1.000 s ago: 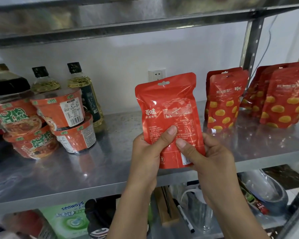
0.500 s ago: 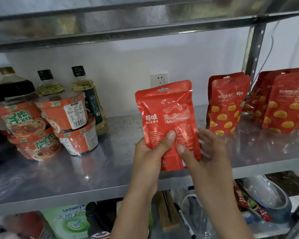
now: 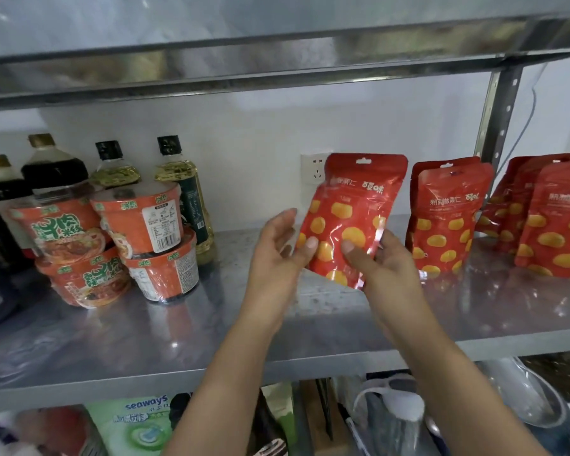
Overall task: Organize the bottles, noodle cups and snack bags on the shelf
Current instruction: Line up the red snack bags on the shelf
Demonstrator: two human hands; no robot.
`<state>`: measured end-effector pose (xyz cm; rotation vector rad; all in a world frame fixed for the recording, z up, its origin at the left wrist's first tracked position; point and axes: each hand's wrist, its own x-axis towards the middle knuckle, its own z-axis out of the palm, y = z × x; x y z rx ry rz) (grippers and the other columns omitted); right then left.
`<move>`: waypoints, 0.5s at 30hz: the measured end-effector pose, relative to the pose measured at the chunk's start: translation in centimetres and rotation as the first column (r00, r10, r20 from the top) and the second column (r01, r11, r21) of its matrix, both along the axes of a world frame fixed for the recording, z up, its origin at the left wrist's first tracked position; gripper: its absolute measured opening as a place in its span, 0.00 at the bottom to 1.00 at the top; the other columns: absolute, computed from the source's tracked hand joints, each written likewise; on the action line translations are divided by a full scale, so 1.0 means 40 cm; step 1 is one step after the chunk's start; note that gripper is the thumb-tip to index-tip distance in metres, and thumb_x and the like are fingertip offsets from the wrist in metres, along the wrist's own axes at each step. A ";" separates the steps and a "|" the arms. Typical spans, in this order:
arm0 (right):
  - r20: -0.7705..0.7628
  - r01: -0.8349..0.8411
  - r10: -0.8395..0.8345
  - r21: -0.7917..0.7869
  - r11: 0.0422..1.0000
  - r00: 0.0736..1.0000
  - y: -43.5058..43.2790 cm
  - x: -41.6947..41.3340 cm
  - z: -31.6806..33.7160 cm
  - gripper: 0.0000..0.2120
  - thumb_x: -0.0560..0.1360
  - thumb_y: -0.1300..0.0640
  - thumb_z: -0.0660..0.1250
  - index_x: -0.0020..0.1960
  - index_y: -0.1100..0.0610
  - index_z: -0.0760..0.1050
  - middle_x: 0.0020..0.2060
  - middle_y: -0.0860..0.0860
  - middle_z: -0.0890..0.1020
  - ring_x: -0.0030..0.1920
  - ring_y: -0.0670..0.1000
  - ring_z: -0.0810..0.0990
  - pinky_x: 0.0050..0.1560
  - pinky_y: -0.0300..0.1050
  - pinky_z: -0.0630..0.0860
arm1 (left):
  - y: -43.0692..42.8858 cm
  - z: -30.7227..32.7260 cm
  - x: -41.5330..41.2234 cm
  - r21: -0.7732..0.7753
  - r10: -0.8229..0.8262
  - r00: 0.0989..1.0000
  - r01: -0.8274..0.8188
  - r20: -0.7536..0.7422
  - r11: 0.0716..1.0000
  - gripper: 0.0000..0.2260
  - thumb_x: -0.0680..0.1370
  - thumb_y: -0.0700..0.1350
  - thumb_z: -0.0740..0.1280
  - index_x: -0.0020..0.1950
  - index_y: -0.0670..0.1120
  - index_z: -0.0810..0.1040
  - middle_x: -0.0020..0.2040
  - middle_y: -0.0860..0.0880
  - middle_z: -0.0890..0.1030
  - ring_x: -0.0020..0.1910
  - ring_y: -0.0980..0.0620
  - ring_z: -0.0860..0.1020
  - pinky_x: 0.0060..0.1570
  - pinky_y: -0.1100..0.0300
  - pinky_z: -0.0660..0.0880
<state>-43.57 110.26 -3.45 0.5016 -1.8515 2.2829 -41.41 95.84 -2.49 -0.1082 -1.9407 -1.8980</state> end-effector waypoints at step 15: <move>-0.004 -0.090 0.104 0.478 0.874 0.995 -0.180 -0.328 0.052 0.20 0.70 0.64 0.77 0.55 0.50 0.72 0.59 0.57 0.82 0.59 0.60 0.82 0.62 0.63 0.77 | -0.222 0.020 -0.202 -0.462 0.393 0.912 -0.301 0.116 0.835 0.24 0.64 0.52 0.79 0.55 0.52 0.73 0.54 0.46 0.84 0.52 0.44 0.83 0.53 0.42 0.81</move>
